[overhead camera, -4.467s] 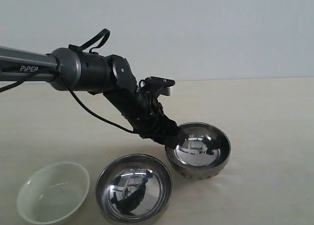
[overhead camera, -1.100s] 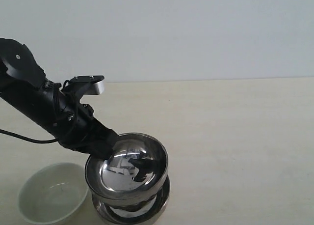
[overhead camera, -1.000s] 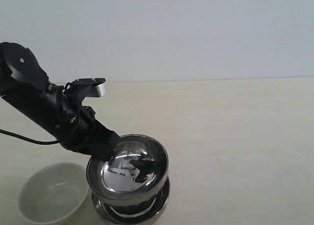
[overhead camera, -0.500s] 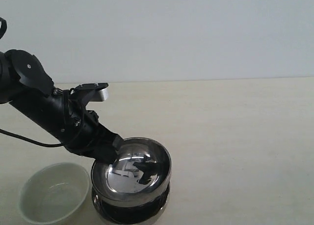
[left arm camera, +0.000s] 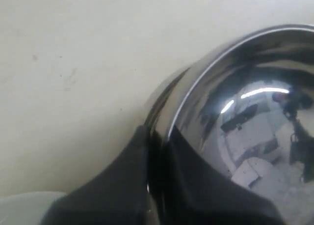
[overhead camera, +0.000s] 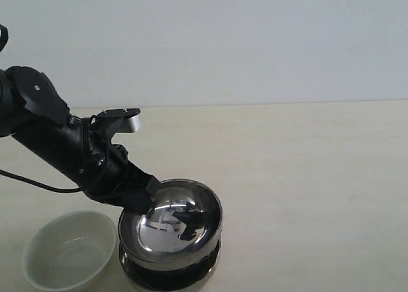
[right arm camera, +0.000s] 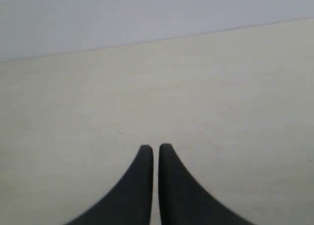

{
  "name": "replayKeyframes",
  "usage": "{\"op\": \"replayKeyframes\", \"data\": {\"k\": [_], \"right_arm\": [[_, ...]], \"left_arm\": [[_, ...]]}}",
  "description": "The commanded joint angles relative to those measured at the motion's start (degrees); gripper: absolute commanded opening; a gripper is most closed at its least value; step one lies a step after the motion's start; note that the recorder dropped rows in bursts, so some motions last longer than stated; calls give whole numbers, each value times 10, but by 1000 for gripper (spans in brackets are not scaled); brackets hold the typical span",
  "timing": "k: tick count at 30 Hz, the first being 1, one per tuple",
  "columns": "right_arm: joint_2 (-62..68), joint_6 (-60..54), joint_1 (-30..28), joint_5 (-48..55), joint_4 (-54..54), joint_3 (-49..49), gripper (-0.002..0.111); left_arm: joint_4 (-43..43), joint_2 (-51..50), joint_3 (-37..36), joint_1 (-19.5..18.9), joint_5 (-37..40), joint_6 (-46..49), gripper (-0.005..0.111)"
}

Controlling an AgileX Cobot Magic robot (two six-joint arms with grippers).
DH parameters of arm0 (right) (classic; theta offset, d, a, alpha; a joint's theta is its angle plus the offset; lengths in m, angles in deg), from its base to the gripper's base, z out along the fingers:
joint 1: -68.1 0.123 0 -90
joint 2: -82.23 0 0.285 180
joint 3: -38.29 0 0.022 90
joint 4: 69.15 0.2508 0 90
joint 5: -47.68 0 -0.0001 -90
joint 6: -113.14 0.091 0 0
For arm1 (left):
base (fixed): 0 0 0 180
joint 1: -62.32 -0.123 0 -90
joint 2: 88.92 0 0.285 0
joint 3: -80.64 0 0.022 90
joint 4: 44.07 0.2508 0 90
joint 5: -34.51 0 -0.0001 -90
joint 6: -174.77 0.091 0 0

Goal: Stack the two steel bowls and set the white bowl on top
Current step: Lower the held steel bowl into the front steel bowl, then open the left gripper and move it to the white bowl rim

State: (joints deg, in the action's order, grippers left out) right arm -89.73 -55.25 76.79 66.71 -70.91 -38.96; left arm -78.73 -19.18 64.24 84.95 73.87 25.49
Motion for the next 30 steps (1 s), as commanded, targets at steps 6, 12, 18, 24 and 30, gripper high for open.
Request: {"op": "replayKeyframes", "data": {"k": [6,12,18,24,30], "right_arm": [[-3,0,-2,-6,-3,0,0],[-3,0,-2,-6,-3,0,0],[-3,0,-2,-6,-3,0,0],[-3,0,-2,-6,-3,0,0],[-3,0,-2,-6,-3,0,0]], "left_arm": [[-9,1,-24,-1,-23,11,4],[-9,1,-24,-1,-22,11,4],[-9,1,-24,-1,-18,12,7],[-9,1,-24,-1,-10,10,37],[-9,1,-24,-1,-2,10,41]]}}
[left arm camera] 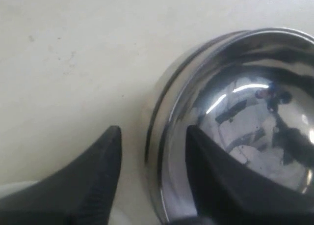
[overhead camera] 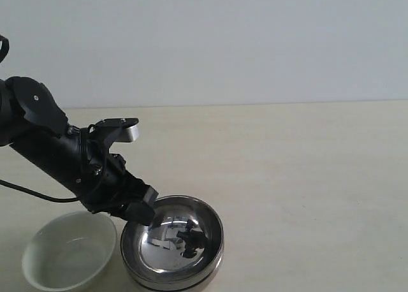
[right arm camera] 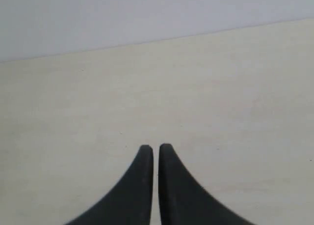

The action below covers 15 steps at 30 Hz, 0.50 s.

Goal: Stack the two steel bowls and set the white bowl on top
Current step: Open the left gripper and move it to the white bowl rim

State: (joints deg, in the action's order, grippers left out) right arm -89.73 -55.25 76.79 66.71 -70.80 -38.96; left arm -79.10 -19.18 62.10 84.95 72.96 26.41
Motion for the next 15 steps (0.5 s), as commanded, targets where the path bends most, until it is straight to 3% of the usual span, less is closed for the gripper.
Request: {"op": "replayKeyframes", "data": {"k": [1,15], "right_arm": [[-3,0,-2,-6,-5,0,0],[-3,0,-2,-6,-5,0,0]], "left_arm": [[-5,1,-3,-1,7,1,41],[42,86,2,-19,36,-3,41]]}}
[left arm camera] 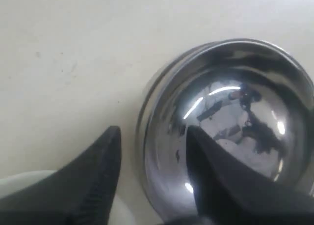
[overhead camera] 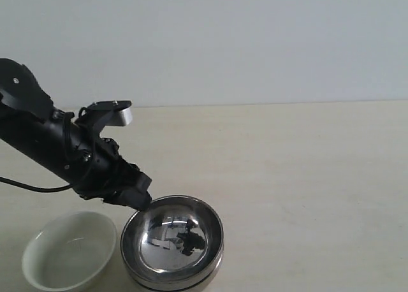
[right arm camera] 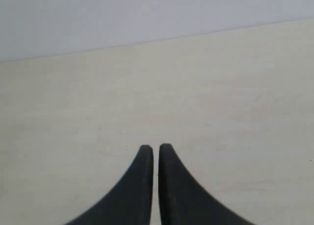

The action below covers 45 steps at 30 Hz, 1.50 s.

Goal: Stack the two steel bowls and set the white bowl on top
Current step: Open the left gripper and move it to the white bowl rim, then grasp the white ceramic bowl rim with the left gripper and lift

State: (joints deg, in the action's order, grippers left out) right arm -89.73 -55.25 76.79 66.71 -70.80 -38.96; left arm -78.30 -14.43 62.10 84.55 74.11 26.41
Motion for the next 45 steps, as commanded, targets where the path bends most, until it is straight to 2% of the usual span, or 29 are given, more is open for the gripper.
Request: {"op": "replayKeyframes", "data": {"k": [1,12,15,24,29,45], "right_arm": [[-3,0,-2,-6,-5,0,0],[-3,0,-2,-6,-5,0,0],[-3,0,-2,-6,-5,0,0],[-3,0,-2,-6,-5,0,0],[-3,0,-2,-6,-5,0,0],[-3,0,-2,-6,-5,0,0]], "left_arm": [[52,49,3,-21,34,-17,41],[234,107,-13,-87,104,-155,41],[231,107,-45,-104,76,-158,41],[232,95,-100,-105,15,-163,41],[241,85,-128,-105,-61,-163,41],[237,4,-128,-111,-77,-167,41]]}}
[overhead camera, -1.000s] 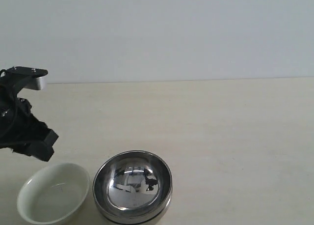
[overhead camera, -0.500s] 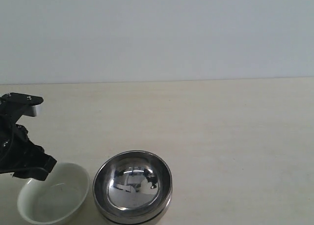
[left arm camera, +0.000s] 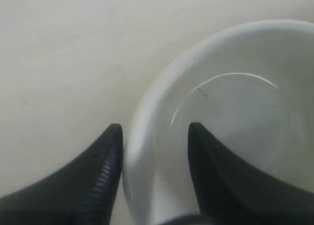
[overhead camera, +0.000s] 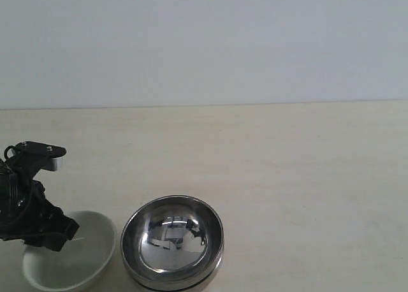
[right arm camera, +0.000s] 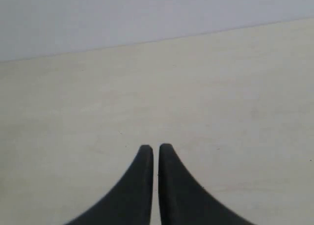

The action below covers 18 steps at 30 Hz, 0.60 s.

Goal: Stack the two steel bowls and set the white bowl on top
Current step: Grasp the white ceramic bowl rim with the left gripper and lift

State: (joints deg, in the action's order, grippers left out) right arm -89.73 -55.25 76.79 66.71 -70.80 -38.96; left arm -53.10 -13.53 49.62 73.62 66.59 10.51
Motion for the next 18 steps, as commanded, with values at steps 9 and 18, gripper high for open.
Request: {"op": "replayKeyframes", "data": {"k": [9,18], "right_arm": [[-3,0,-2,-6,-5,0,0],[-3,0,-2,-6,-5,0,0]], "left_arm": [[-27,-23,-3,-2,2,-8,28],[-21,-24,-3,-2,-2,-8,4]]}}
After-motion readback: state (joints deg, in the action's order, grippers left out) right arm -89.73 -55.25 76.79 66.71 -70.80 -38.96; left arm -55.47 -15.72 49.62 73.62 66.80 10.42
